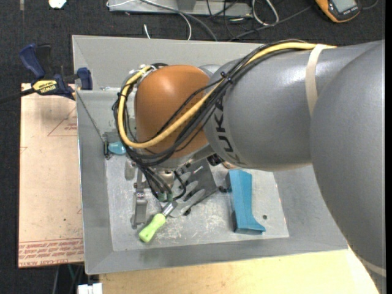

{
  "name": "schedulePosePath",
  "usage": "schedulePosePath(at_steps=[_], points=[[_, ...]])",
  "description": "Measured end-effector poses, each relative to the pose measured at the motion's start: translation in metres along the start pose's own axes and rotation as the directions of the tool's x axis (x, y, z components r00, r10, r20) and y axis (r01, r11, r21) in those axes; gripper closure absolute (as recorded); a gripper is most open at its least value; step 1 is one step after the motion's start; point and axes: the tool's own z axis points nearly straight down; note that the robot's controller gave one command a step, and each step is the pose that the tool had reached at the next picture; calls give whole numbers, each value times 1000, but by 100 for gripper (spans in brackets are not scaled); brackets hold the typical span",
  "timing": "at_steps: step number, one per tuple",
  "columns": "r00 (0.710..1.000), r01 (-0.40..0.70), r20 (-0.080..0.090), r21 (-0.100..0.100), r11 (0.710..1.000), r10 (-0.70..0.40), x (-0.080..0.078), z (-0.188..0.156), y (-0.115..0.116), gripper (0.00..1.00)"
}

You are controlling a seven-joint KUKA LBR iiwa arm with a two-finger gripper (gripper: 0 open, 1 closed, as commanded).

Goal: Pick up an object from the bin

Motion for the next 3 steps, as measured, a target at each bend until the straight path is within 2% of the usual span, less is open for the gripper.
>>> schedulePosePath(at_steps=[1,2,3], points=[[1000,-5,6,-2,1000,5,-2,-5,-2,0],[1000,-16,2,-2,1000,16,14,0,-42,0],[1000,-28,7,-5,1000,28,36,28,-52,100]])
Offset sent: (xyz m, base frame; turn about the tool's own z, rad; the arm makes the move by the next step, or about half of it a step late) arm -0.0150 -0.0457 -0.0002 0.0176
